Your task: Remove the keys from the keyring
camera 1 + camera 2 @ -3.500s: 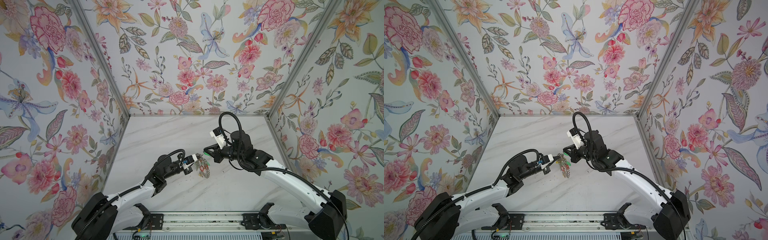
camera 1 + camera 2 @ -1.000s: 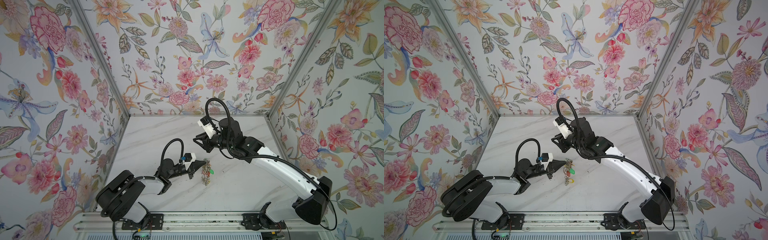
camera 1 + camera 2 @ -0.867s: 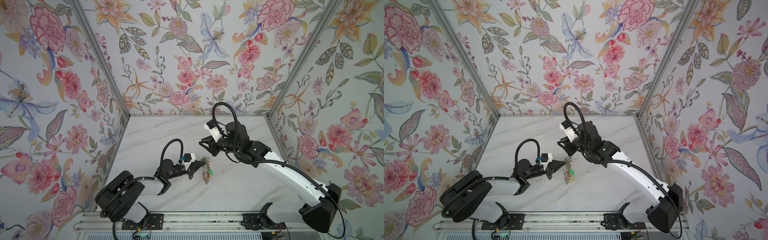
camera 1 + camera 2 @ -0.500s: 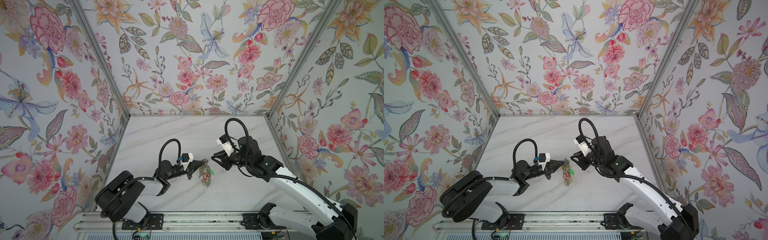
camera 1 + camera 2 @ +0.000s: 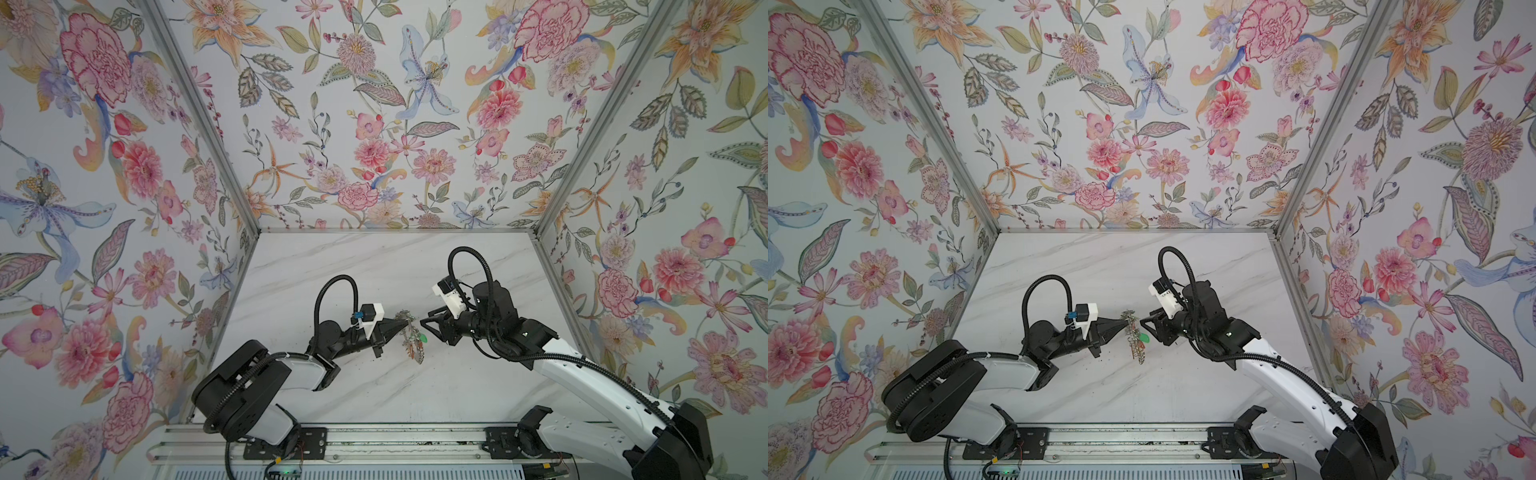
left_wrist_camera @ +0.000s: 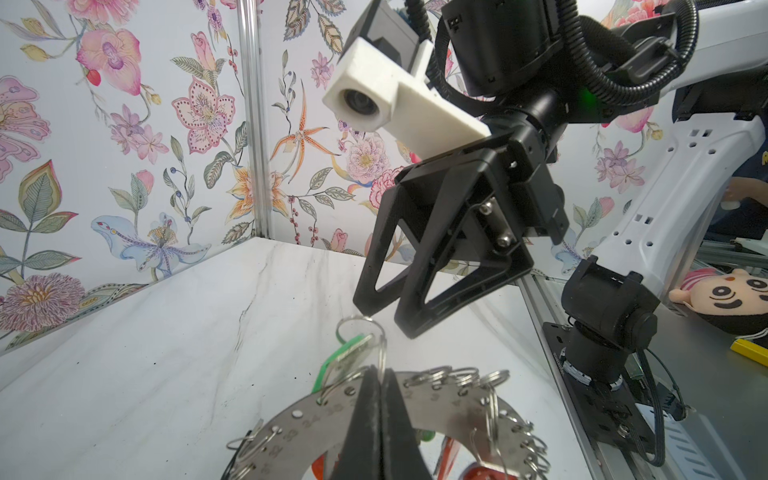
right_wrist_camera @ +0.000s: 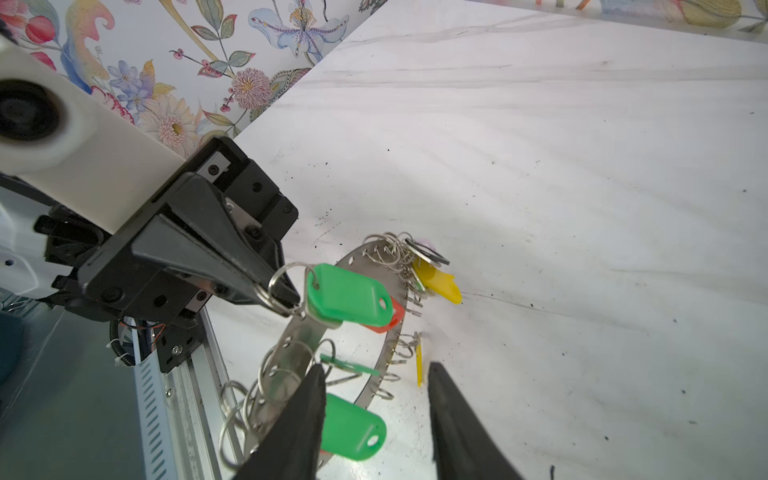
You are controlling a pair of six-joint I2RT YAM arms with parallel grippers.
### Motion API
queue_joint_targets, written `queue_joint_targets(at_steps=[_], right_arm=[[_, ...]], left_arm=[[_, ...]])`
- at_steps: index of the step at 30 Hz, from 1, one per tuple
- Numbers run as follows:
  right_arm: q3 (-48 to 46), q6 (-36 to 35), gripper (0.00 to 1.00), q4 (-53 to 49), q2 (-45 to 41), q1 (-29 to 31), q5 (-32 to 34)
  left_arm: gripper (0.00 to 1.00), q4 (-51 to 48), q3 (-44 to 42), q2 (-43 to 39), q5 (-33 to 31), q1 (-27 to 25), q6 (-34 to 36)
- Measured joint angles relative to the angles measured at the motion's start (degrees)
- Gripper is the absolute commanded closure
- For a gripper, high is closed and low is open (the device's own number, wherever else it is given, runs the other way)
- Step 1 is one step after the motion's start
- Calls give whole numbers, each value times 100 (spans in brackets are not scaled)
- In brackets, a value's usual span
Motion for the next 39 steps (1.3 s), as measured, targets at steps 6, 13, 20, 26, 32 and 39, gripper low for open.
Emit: queue_joint_targets(at_steps=[6, 13, 20, 26, 32, 39], right_arm=[[11, -2, 58, 164, 188, 103, -28], [87, -24, 59, 164, 385, 304, -33], [208, -114, 63, 179, 457, 341, 7], [247, -262, 72, 232, 509, 363, -28], [313, -372, 71, 223, 553, 367, -105], [339, -525, 70, 107, 560, 369, -44]], left_arm=[[100, -181, 0, -149, 2, 0, 24], [100, -295, 2, -190, 15, 0, 46], [100, -350, 2, -199, 20, 0, 46], [100, -376, 2, -219, 15, 11, 44], [100, -422, 2, -280, 17, 11, 48], [100, -546, 2, -356, 17, 11, 129]])
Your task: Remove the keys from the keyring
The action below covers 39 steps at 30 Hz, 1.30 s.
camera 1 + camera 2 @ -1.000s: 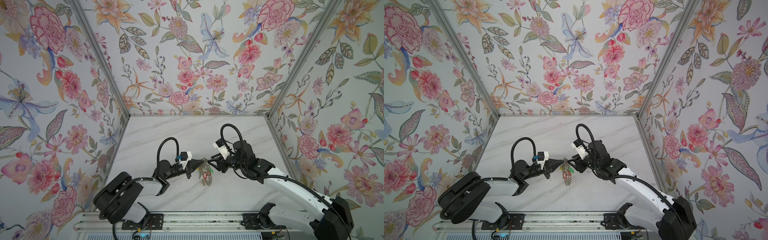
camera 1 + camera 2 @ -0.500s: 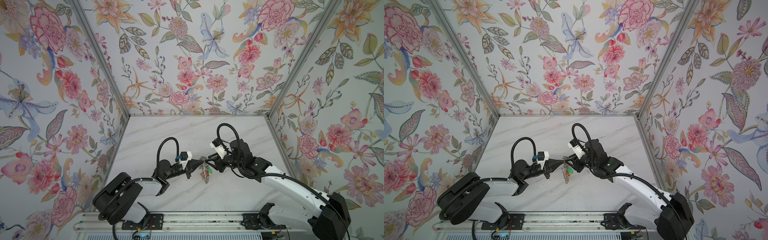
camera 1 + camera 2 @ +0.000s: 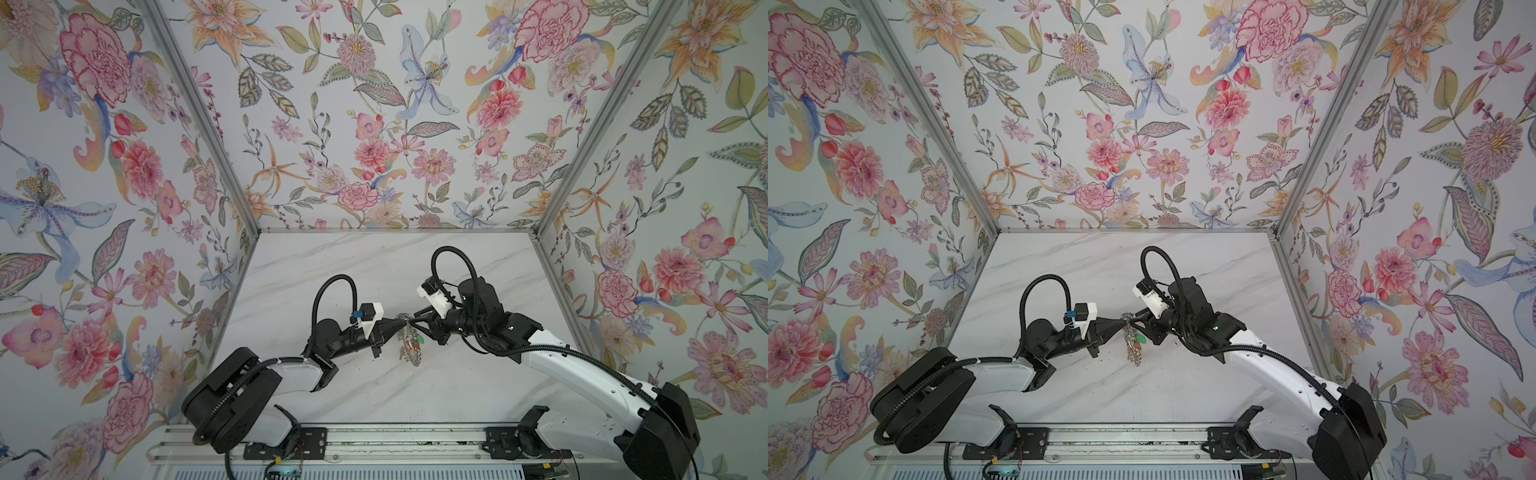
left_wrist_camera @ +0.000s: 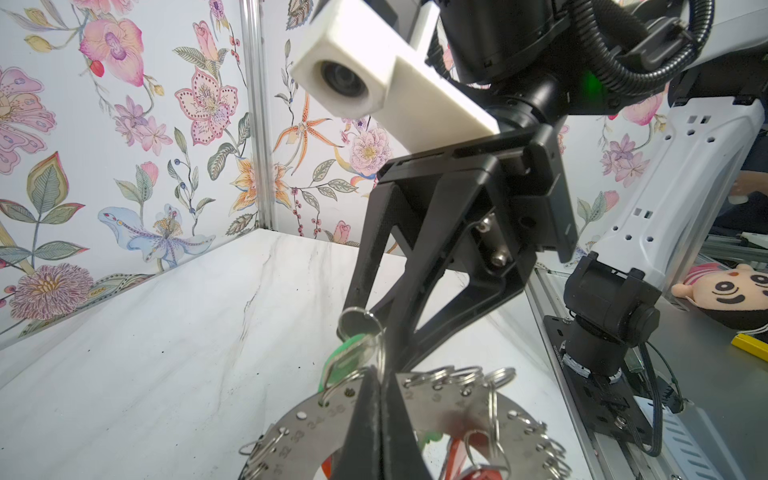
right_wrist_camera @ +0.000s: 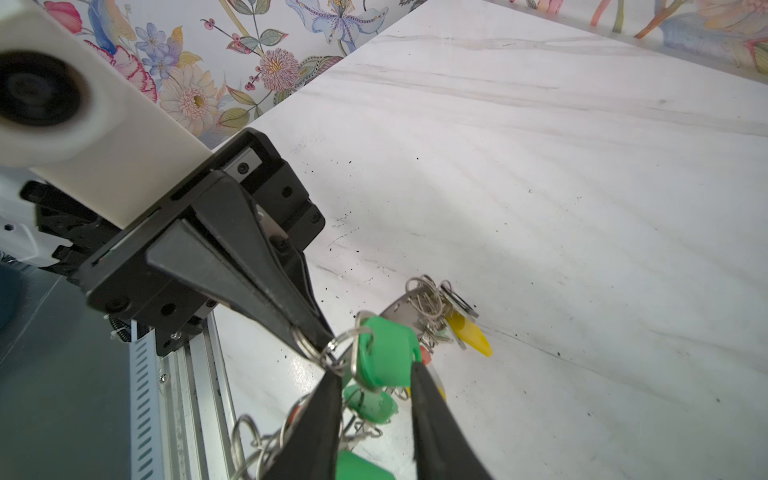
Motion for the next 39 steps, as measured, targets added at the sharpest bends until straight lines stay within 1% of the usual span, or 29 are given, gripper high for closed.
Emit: queue_joint_targets(at_steps=[15, 20, 25, 32, 39], right_arm=[[0, -107, 70, -111, -26, 70, 271], [0, -149, 70, -192, -7, 76, 533], [2, -153, 70, -203, 28, 79, 658], [7, -153, 70, -111, 90, 129, 640], [131, -166, 70, 33, 339, 203, 496]], left_arm=[[100, -101, 0, 0, -9, 0, 22], [100, -122, 2, 0, 4, 0, 24], [100, -125, 2, 0, 4, 0, 22], [100, -70, 2, 7, 50, 0, 17], [100, -2, 2, 22, 127, 0, 17]])
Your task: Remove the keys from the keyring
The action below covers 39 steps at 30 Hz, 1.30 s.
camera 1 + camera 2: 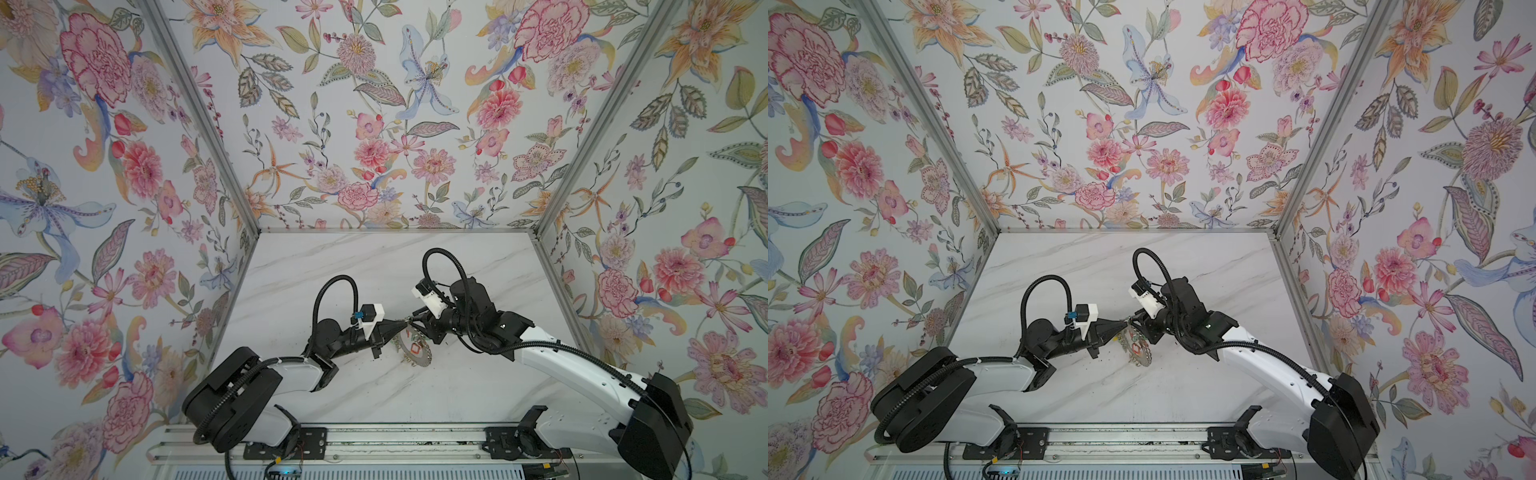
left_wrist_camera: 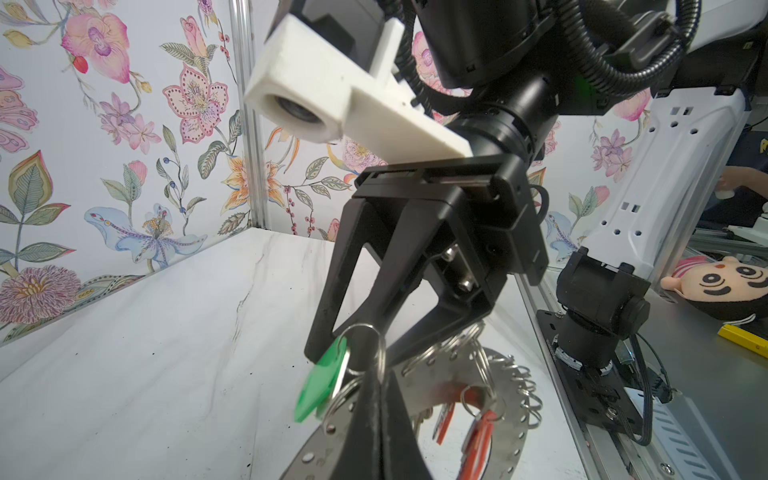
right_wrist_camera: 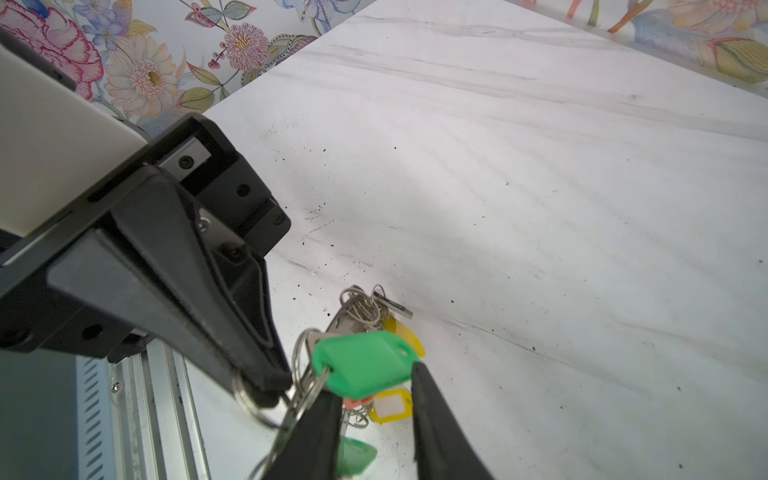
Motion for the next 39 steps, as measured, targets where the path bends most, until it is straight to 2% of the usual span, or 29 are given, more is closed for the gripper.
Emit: queue_joint_targets(at_steps=[4, 8, 12, 28, 32, 36, 39], right_arm=[[4, -11, 70, 72, 33, 0, -83], [4, -52, 62, 116, 31, -2, -96], [4, -74, 59, 103, -37, -2, -96], [-4, -87, 53, 46, -81, -9, -153], [-22, -114, 52, 39, -74, -20, -140], [-98, -120, 51, 68, -70, -70, -120], [-192, -107, 51, 166, -52, -79, -160]], left_arm=[[100, -11, 0, 0, 31, 0, 0], [100, -26, 0, 0, 118, 48, -2], [100, -83, 4, -37, 315, 177, -42], [100, -1580, 911, -9, 2087, 721, -39], [100, -2505, 1147, -68, 2275, 887, 463], [100, -3853, 1493, -214, 2223, 951, 1272], [100, -4454, 1596, -284, 2181, 970, 1637]])
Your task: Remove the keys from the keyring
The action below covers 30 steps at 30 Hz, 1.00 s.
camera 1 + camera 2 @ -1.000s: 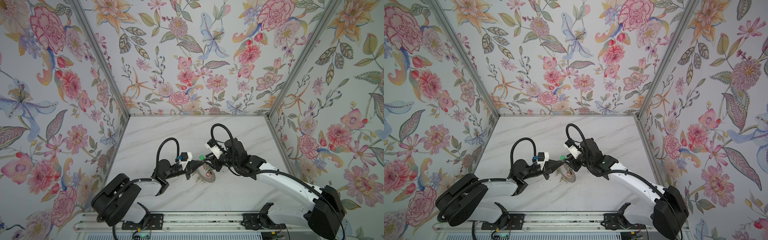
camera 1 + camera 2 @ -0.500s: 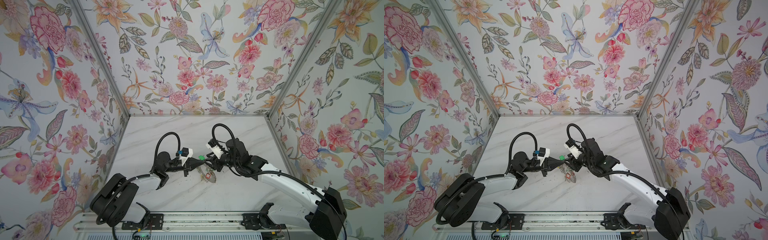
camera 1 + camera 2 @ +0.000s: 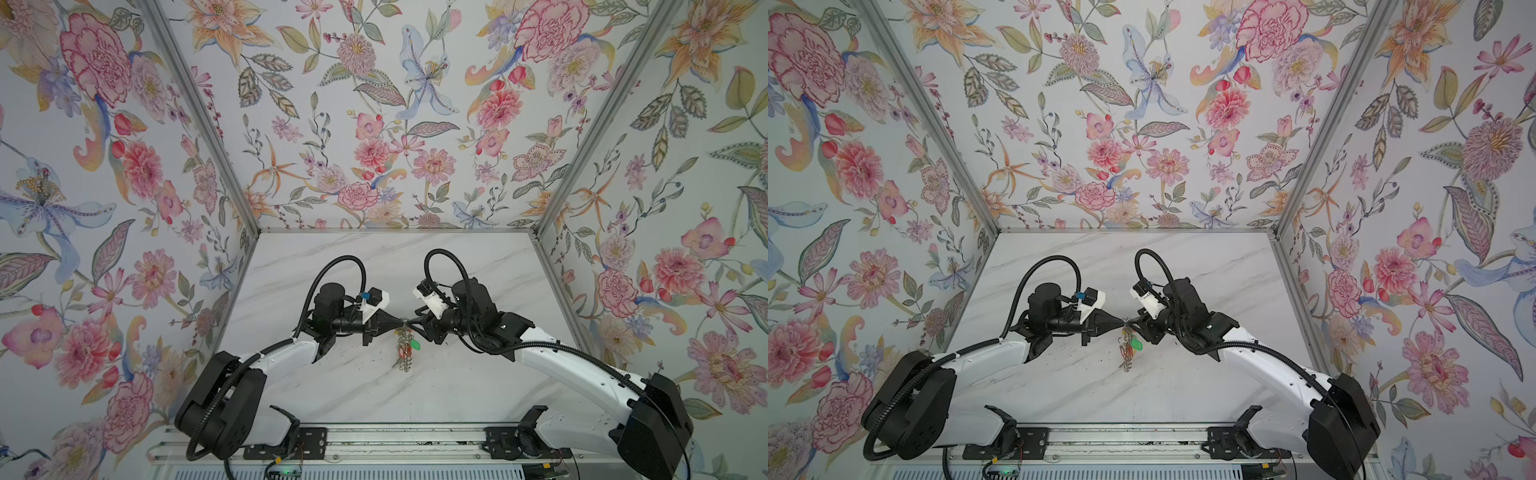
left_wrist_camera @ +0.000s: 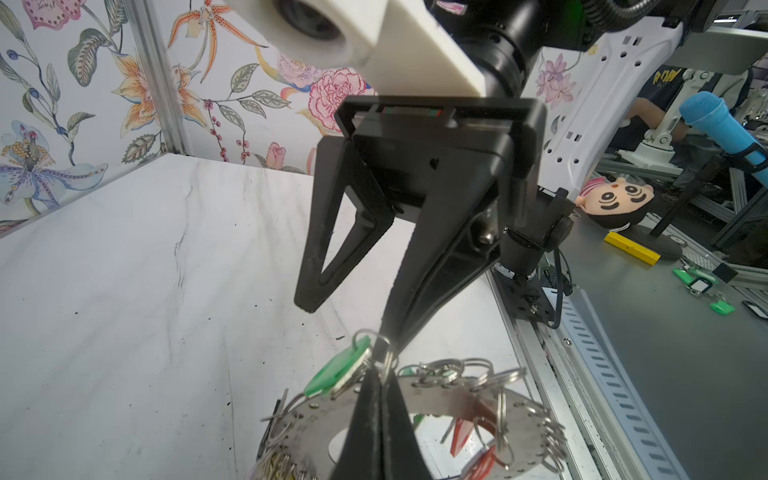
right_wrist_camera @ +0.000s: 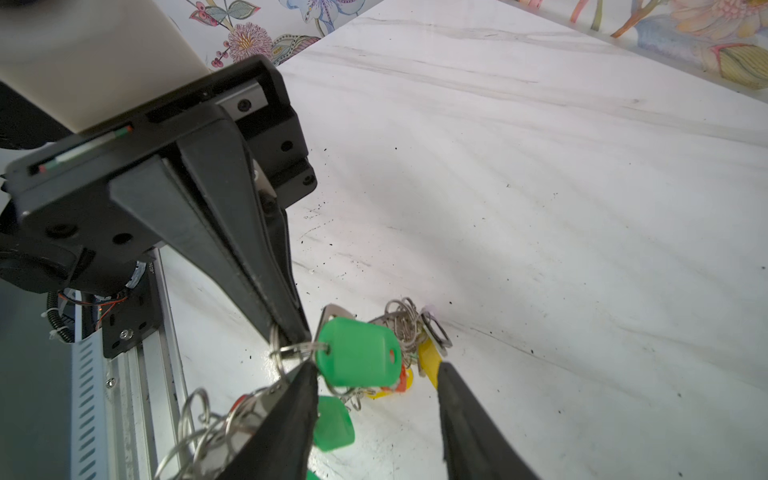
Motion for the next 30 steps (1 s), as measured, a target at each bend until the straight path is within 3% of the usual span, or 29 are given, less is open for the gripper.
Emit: queue_joint_targets(at_steps=[9, 30], right_arm=[[-22, 2, 52, 212, 317, 2, -127], [26, 46, 52, 531, 704, 39, -420]], left_arm=[[100, -903, 153, -52, -127, 68, 415], [100, -1257, 153, -361, -232, 144, 415]])
